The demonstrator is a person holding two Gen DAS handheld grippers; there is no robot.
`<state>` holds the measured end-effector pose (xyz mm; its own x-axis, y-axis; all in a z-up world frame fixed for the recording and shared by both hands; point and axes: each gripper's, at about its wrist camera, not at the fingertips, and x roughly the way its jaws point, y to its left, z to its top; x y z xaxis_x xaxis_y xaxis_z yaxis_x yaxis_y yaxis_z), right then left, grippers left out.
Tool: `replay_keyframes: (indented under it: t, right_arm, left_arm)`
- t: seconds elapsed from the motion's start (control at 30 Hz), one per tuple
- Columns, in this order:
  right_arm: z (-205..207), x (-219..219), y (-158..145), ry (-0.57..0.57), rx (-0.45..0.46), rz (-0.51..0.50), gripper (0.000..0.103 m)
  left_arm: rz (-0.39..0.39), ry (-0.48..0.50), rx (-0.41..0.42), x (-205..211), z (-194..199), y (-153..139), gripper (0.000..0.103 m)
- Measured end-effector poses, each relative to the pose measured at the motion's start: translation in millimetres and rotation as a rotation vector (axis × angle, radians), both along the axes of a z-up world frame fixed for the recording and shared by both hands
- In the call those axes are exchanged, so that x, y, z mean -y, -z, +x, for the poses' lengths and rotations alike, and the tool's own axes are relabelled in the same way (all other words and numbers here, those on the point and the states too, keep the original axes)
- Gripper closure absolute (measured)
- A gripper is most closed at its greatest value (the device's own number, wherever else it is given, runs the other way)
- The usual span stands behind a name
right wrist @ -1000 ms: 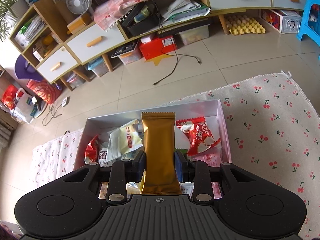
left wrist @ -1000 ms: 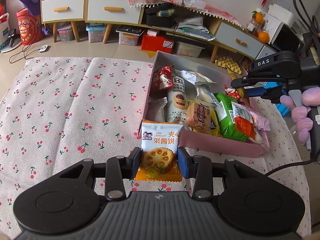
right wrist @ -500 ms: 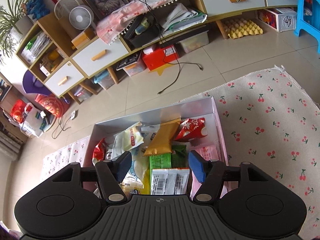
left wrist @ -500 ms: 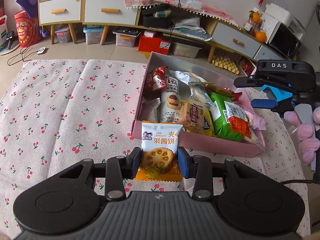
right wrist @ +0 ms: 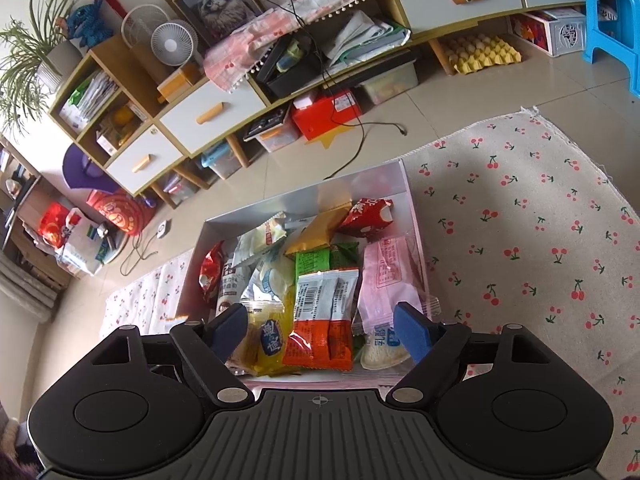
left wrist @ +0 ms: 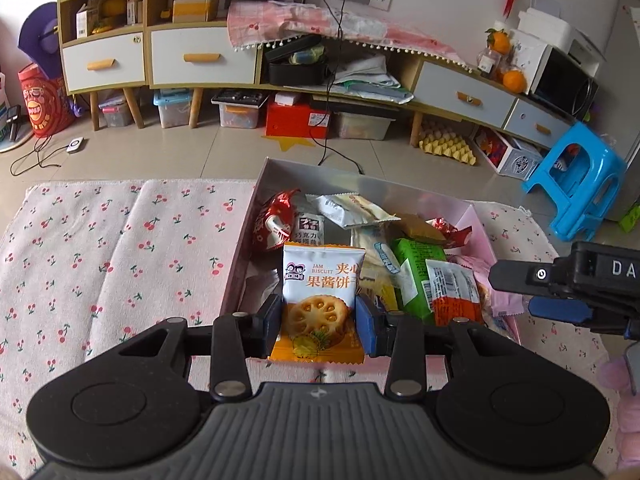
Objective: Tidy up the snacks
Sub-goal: 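Carry both packets over the pink box, lower them in and open both tools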
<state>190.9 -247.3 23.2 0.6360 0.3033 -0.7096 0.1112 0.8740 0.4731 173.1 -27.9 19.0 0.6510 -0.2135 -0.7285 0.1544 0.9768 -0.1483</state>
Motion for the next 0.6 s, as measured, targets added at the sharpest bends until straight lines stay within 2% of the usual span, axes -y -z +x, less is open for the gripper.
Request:
replay_keyframes:
  t: [0.37,0.47,0.53,0.57,0.6]
  right_arm:
    - [1.6,3.3,-3.1,-0.029,0.034,-0.028,0.021]
    - [4.2,5.9,-2.5,-0.026,0.033,-0.022,0.021]
    - [5.3,8.3,-2.0,-0.017,0.033,-0.014,0.021]
    - [5.5,9.3,-1.7,-0.014,0.033,-0.013,0.021]
    - [5.6,9.9,-1.1,-0.012,0.033,-0.014,0.021]
  left_arm:
    - [0.084,0.019,0.031,31.1,34.5,5.0,0.066]
    - [0.107,0.021,0.036,32.9,38.2,5.9,0.064]
    - [0.120,0.012,0.038,31.7,38.1,6.8,0.050]
    - [0.123,0.006,0.045,30.6,36.8,6.6,0.040]
    - [0.123,0.002,0.049,29.6,35.6,6.6,0.037]
